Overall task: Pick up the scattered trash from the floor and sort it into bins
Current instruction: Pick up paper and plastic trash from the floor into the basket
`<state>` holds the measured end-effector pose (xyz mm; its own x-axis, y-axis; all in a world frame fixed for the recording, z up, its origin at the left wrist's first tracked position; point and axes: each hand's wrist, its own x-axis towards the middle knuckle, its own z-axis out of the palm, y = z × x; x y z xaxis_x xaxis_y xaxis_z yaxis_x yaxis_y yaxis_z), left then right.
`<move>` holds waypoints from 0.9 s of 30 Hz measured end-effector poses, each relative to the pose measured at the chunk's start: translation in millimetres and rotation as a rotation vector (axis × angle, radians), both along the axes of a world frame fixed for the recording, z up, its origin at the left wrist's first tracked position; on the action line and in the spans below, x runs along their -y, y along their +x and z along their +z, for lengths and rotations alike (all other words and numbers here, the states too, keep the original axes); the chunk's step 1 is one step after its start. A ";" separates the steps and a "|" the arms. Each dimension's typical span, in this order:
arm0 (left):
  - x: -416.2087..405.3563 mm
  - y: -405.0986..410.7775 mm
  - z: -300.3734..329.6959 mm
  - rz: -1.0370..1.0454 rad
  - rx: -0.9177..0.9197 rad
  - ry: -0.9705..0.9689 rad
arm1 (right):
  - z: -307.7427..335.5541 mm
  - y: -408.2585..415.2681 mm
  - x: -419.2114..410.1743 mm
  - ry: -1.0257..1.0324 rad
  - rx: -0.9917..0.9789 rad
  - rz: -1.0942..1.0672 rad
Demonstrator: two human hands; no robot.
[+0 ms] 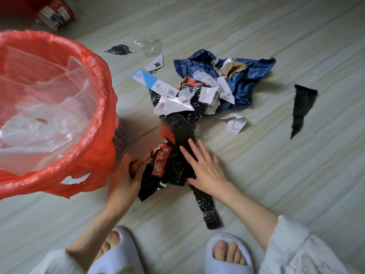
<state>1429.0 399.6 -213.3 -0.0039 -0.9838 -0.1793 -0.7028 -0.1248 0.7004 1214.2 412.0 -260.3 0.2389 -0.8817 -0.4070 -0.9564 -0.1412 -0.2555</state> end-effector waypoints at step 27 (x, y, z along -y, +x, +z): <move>9.2 14.9 198.0 -0.179 0.183 -0.531 | 276.3 14.5 60.2 -0.496 0.400 -0.396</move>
<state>1443.9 390.4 -15.3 -0.1941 -0.9258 0.3243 -0.7960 0.3418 0.4995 1228.7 351.8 16.0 -0.0880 -0.9898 0.1119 -0.8072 0.0050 -0.5903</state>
